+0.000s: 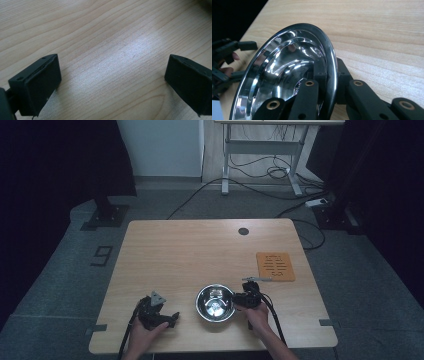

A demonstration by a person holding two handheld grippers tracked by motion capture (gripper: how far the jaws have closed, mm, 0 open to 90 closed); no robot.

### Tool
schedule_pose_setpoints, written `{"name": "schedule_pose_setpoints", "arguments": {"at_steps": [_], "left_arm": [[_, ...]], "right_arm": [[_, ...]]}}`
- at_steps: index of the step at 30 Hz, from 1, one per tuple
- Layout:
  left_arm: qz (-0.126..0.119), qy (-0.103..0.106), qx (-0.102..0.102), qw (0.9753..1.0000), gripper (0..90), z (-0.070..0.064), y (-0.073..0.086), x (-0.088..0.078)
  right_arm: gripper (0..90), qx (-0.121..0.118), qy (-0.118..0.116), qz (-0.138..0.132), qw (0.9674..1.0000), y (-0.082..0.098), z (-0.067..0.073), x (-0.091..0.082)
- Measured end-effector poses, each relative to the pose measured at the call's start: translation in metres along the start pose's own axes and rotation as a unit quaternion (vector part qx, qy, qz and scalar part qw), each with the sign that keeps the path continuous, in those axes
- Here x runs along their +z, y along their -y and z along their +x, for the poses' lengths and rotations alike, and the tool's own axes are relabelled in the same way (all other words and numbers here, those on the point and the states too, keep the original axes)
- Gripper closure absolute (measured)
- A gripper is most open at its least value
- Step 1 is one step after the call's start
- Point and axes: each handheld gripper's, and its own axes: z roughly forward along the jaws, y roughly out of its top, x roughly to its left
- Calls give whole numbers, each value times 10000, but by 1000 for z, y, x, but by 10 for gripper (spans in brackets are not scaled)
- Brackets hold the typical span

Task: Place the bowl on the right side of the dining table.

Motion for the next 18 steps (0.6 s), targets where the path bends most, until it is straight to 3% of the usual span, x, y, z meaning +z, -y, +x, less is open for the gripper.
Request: {"name": "schedule_pose_setpoints", "arguments": {"at_steps": [18], "left_arm": [[-3, 2, -3, 10000, 1, 0, 0, 0]], "right_arm": [[831, 149, -7, -317, 9994, -7, -9, -19]]}}
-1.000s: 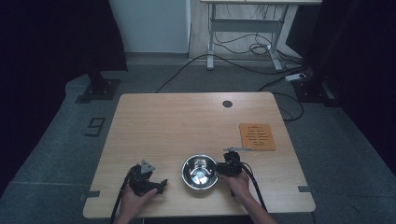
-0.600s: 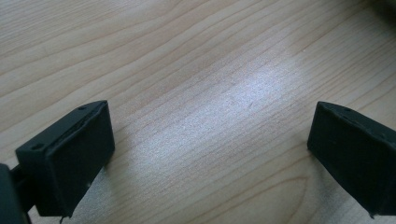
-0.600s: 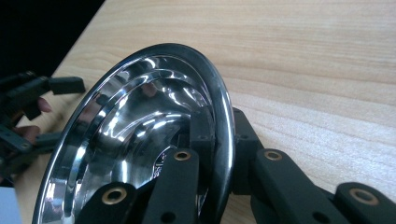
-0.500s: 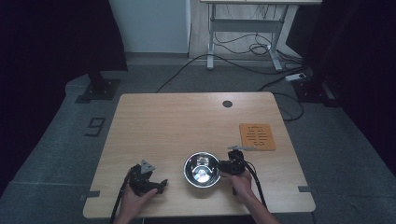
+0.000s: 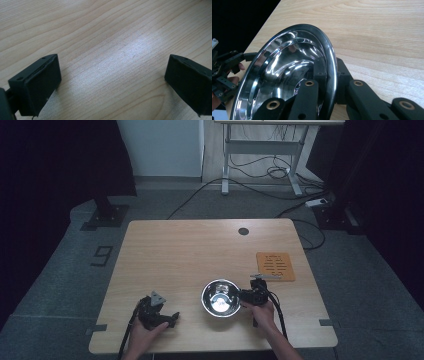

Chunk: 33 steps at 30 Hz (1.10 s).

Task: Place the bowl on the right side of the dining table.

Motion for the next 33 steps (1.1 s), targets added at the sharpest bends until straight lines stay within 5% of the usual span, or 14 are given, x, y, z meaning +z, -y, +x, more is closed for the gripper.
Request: {"name": "schedule_pose_setpoints", "arguments": {"at_steps": [33], "left_arm": [[-1, 12, 12, 10000, 0, 0, 0, 0]], "right_arm": [[831, -1, 234, -567, 9981, -17, -9, -32]]}}
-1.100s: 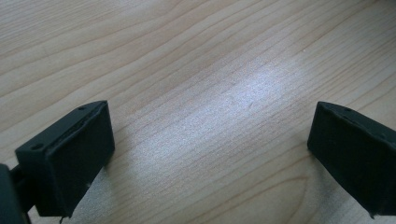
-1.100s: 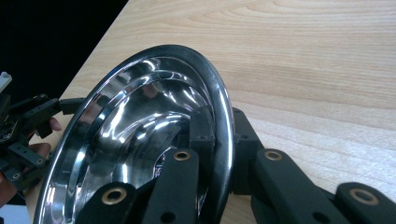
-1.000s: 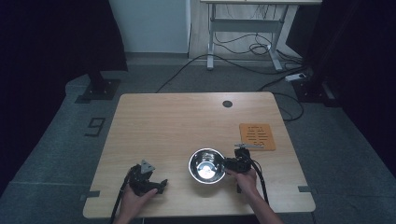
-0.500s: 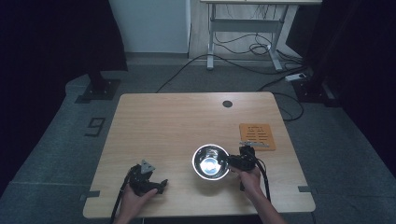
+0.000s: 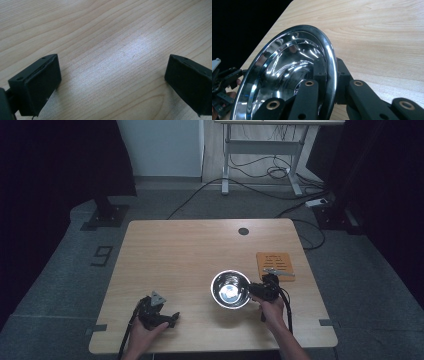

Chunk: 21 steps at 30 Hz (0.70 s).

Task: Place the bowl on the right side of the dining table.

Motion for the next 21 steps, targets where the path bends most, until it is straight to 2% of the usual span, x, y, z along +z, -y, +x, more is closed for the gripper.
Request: {"name": "schedule_pose_setpoints", "arguments": {"at_steps": [21], "left_arm": [[0, 1, 1, 10000, 0, 0, 0, 0]], "right_arm": [[831, 179, 111, -295, 9993, -10, -12, -14]]}}
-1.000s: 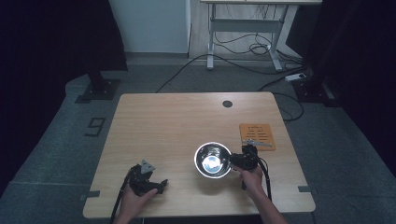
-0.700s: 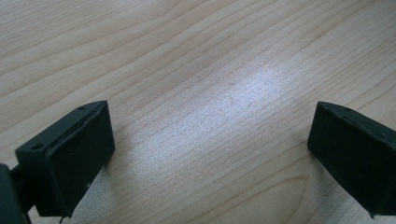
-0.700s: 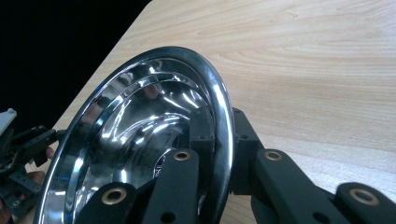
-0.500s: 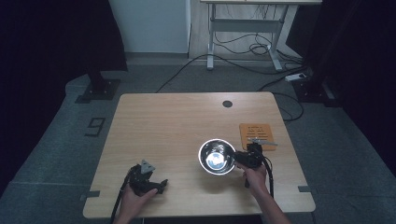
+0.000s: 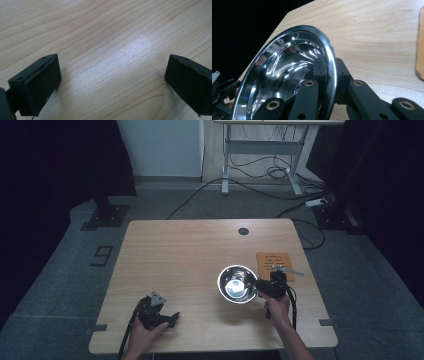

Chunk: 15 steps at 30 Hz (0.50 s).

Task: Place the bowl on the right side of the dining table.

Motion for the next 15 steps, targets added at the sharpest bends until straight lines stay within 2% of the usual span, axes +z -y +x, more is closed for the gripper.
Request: {"name": "schedule_pose_setpoints", "arguments": {"at_steps": [15], "left_arm": [[0, -1, -1, 10000, 1, 0, 0, 0]], "right_arm": [[831, 89, 56, -134, 9999, -5, -6, -6]]}}
